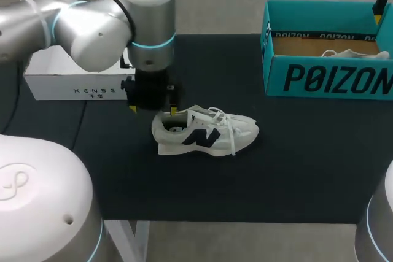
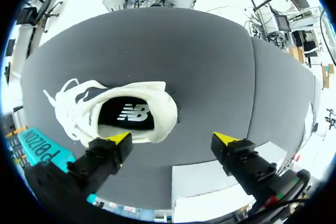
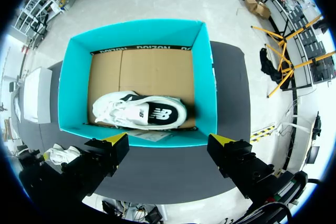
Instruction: Take the shoe out of the shoebox, open the shoe tongue, remove and reinsert the insole, then place the shoe into the shoebox
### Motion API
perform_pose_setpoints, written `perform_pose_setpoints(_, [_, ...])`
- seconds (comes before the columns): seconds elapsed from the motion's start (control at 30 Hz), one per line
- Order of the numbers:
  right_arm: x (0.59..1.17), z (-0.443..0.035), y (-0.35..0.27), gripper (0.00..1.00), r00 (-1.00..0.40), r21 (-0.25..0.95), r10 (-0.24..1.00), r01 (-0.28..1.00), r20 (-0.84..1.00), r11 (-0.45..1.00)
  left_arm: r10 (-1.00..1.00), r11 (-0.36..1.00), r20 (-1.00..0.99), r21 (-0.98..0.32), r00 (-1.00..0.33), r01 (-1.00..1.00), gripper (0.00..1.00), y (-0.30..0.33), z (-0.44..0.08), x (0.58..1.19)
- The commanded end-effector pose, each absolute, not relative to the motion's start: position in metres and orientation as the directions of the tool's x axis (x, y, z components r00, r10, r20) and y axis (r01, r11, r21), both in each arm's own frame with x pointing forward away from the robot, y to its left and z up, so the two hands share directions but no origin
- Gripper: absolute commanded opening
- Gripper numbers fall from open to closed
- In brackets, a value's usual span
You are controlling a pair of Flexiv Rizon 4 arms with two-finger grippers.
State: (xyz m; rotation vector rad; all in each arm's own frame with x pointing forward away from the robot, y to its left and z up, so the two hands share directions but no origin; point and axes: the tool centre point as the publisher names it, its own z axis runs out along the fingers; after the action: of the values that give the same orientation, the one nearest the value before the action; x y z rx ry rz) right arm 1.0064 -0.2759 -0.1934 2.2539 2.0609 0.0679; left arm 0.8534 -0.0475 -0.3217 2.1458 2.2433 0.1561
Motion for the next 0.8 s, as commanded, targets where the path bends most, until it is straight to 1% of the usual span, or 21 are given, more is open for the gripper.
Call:
perform_pose_setpoints(0.03, [1.005, -0.194, -0.276, 1.0, 0.091, 0.096, 0.996, 0.991, -0.025, -0.088, 0.96, 0.218, -0.175, -0.011, -0.216, 0.976, 1.0, -0.018, -0.294, 0.857])
perform_pose_setpoints(0.07, [1.005, -0.194, -0.276, 1.0, 0.091, 0.096, 0.996, 0.991, -0.025, -0.088, 0.927, 0.281, -0.231, -0.096, -0.297, 0.955, 1.0, -0.014, -0.291, 0.861])
perform_pose_setpoints(0.1, [1.005, -0.194, -0.276, 1.0, 0.091, 0.096, 0.996, 0.991, -0.025, -0.088, 0.896, 0.307, -0.285, -0.159, -0.341, 0.938, 1.0, -0.01, -0.289, 0.864])
perform_pose_setpoints(0.6, [1.005, -0.194, -0.276, 1.0, 0.091, 0.096, 0.996, 0.991, -0.025, -0.088, 0.896, 0.307, -0.285, -0.159, -0.341, 0.938, 1.0, -0.01, -0.289, 0.864])
perform_pose_setpoints(0.63, [1.005, -0.194, -0.276, 1.0, 0.091, 0.096, 0.996, 0.991, -0.025, -0.088, 0.836, 0.435, -0.291, -0.166, -0.465, 0.885, 1.0, 0.004, -0.278, 0.868])
perform_pose_setpoints(0.67, [1.005, -0.194, -0.276, 1.0, 0.091, 0.096, 0.996, 0.991, -0.025, -0.088, 0.769, 0.516, -0.329, -0.189, -0.548, 0.836, 1.0, 0.014, -0.266, 0.867])
perform_pose_setpoints(0.7, [1.005, -0.194, -0.276, 1.0, 0.091, 0.096, 0.996, 0.991, -0.025, -0.088, 0.668, 0.601, -0.364, -0.25, -0.648, 0.759, 1.0, 0.01, -0.253, 0.863])
perform_pose_setpoints(0.73, [1.005, -0.194, -0.276, 1.0, 0.091, 0.096, 0.996, 0.991, -0.025, -0.088, 0.582, 0.648, -0.399, -0.299, -0.708, 0.701, 1.0, 0.012, -0.246, 0.859])
perform_pose_setpoints(0.8, [1.005, -0.194, -0.276, 1.0, 0.091, 0.096, 0.996, 0.991, -0.025, -0.088, 0.494, 0.709, -0.381, -0.344, -0.782, 0.616, 1.0, 0.018, -0.241, 0.849])
